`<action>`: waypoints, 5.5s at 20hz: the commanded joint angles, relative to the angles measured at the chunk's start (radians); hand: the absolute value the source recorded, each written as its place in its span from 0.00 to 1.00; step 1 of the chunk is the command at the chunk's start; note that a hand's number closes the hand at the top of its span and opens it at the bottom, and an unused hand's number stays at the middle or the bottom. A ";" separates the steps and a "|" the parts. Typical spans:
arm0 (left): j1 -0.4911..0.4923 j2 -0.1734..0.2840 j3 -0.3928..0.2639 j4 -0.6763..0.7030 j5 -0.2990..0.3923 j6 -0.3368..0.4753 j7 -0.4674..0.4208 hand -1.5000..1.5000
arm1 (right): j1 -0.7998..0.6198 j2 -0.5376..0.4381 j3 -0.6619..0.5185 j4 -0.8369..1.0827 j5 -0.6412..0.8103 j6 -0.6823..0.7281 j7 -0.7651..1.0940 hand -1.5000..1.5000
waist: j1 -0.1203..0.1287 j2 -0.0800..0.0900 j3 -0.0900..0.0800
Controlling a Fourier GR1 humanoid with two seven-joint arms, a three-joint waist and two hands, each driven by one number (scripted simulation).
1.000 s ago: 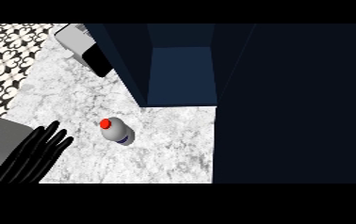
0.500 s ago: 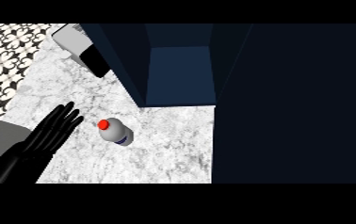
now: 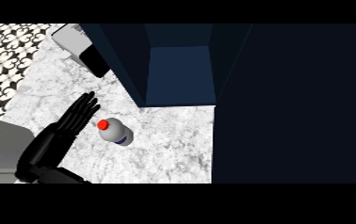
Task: Pick up the bottled water, place it into the cabinet and close the cabinet
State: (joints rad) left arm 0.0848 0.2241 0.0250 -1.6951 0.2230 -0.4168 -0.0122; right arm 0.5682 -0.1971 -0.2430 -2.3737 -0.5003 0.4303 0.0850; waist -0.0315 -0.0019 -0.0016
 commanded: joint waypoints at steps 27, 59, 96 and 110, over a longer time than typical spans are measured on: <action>-0.350 -0.074 0.070 0.966 -0.203 -0.013 -0.514 0.00 | 0.234 -0.054 -0.077 -0.205 -0.278 0.065 -0.035 0.00 | -0.014 0.004 -0.002; -0.355 -0.017 0.279 1.078 0.002 0.018 -0.788 1.00 | 0.299 -0.121 -0.180 -0.167 -0.322 0.062 -0.131 0.00 | 0.019 -0.001 0.000; -0.703 -0.224 -0.322 0.702 0.035 0.952 -0.228 1.00 | 0.238 -0.130 -0.146 -0.150 -0.335 0.039 -0.100 0.00 | -0.009 0.008 0.000; -0.785 -0.208 -0.266 0.807 0.067 1.024 -0.209 1.00 | 0.270 -0.147 -0.174 -0.080 -0.388 0.113 -0.158 0.00 | -0.047 0.013 -0.001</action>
State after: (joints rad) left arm -0.4853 0.0041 -0.3145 -1.0687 0.2662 0.6818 -0.2773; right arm 0.7863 -0.3609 -0.4143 -2.3295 -0.8147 0.5587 -0.1019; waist -0.0371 -0.0237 0.0059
